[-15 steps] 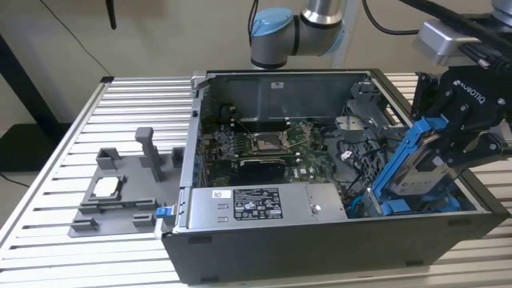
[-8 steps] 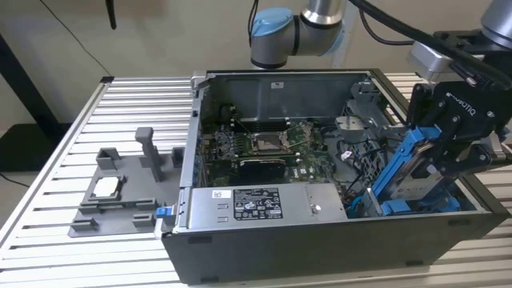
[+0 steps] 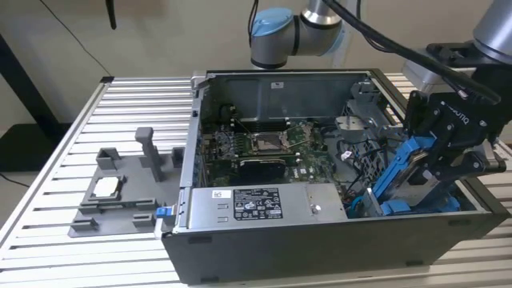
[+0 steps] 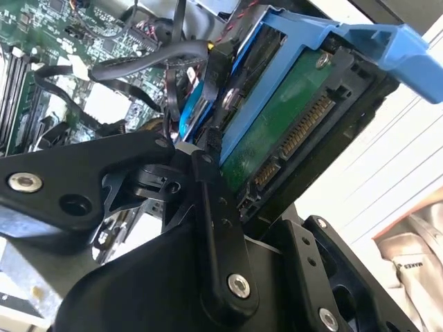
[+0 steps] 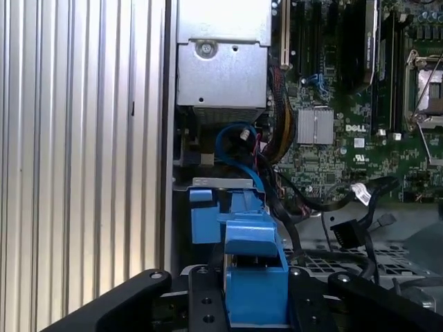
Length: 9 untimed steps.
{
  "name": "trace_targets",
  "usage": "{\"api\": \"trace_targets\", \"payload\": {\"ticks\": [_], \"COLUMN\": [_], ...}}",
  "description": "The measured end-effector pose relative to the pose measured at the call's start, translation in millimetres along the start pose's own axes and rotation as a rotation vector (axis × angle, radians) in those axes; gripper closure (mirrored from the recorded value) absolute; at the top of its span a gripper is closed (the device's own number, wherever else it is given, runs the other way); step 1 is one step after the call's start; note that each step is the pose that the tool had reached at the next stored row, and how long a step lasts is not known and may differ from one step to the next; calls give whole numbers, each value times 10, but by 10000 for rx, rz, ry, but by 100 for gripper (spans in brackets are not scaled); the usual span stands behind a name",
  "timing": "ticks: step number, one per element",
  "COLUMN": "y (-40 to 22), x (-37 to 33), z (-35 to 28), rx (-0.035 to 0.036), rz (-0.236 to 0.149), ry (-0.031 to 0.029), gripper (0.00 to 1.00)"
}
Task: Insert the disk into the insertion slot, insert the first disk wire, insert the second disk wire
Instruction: 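Insert the disk into the insertion slot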
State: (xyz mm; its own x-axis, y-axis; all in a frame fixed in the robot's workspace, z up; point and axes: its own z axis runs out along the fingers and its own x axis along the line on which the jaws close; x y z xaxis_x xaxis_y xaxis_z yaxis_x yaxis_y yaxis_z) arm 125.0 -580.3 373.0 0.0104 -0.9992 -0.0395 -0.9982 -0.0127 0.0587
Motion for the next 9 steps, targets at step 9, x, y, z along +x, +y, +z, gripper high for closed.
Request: {"api": "trace_targets", "payload": {"ticks": [9], "y": [9], "x": [-23], "z": [-119], "rx": [70], "rz": [0], "ry": [0], "gripper": [60]}}
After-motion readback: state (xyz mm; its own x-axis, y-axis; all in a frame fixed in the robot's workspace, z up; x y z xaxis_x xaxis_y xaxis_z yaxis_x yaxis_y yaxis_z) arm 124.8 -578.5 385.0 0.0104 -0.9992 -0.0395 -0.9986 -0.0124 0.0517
